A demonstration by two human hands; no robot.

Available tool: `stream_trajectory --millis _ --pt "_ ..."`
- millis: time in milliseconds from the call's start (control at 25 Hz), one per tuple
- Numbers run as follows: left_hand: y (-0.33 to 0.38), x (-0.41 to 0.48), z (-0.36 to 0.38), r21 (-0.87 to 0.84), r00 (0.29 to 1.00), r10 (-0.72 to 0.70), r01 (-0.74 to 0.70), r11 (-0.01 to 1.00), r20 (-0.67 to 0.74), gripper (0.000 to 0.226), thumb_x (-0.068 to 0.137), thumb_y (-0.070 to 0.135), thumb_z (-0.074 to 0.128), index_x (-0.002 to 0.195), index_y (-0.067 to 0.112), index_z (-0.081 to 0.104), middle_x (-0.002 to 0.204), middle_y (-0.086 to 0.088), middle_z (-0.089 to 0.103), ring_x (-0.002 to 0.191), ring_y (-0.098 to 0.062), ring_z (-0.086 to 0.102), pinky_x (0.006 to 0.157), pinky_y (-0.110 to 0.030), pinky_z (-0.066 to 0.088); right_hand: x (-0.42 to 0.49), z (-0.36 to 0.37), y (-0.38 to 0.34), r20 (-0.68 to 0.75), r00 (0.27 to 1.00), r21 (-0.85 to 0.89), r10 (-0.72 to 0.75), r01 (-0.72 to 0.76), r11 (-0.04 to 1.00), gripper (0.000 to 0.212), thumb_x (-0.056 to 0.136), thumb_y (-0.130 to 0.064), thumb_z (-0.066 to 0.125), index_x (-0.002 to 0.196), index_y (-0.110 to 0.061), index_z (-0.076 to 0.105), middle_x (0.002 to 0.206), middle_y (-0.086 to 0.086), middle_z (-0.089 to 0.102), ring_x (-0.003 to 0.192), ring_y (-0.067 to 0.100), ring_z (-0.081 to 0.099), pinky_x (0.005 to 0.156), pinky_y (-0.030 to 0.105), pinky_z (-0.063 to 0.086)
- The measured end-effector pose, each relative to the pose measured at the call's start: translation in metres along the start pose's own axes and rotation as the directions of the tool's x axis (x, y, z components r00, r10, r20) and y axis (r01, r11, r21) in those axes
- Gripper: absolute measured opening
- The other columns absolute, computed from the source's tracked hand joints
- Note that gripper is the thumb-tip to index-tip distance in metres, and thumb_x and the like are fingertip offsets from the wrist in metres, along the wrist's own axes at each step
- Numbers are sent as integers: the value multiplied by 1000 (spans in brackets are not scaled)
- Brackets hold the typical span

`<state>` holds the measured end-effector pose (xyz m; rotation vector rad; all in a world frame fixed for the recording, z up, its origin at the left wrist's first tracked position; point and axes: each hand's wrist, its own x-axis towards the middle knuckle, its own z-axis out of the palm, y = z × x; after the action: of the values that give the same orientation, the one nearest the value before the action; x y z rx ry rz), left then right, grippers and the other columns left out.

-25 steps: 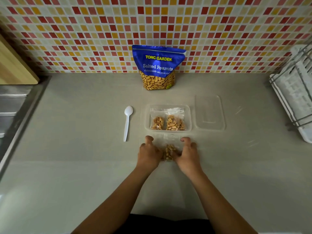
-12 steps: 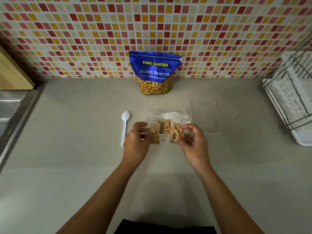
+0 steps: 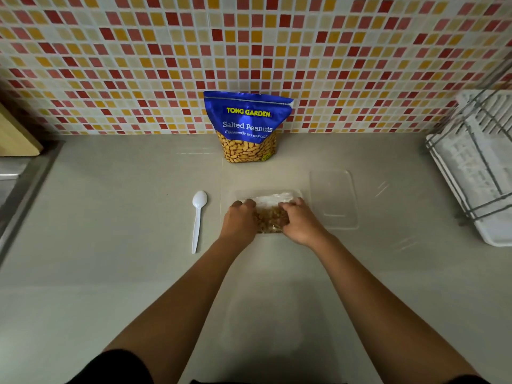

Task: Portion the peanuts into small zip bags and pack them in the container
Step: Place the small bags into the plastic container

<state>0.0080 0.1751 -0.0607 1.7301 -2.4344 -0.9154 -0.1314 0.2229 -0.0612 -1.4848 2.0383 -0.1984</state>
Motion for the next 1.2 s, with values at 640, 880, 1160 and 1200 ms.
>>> stream_trajectory --millis 640,880,1160,1200 --pt "-16 -18 -17 15 970 -138 144 990 -199 61 91 17 52 143 -1 26 136 -24 47 122 -38 48 100 -43 41 -8 -11 52 -564 740 244 365 -273 931 56 87 -20 59 137 -9 38 151 24 23 138 41 21 112 45 22" --pt "-16 -28 -21 -76 974 -180 171 982 -139 32 90 9 48 120 0 45 106 -22 63 99 -39 58 83 -44 49 -13 -8 86 -333 733 272 593 -528 805 96 68 -42 78 140 -9 24 139 25 38 128 42 38 105 48 33" --pt "-23 -27 -19 -75 975 -173 163 984 -141 35 88 5 48 123 2 46 111 -20 65 100 -39 59 81 -40 47 -18 -16 87 -536 676 652 506 -50 757 68 73 1 73 131 -13 41 130 21 41 84 21 61 85 26 51" --pt "-23 -27 -20 -72 975 -176 167 983 -139 39 89 9 49 127 4 45 112 -19 65 101 -39 59 82 -39 47 -17 -22 85 -585 622 713 520 88 696 60 75 5 69 128 -11 45 123 21 49 77 12 60 80 20 51"
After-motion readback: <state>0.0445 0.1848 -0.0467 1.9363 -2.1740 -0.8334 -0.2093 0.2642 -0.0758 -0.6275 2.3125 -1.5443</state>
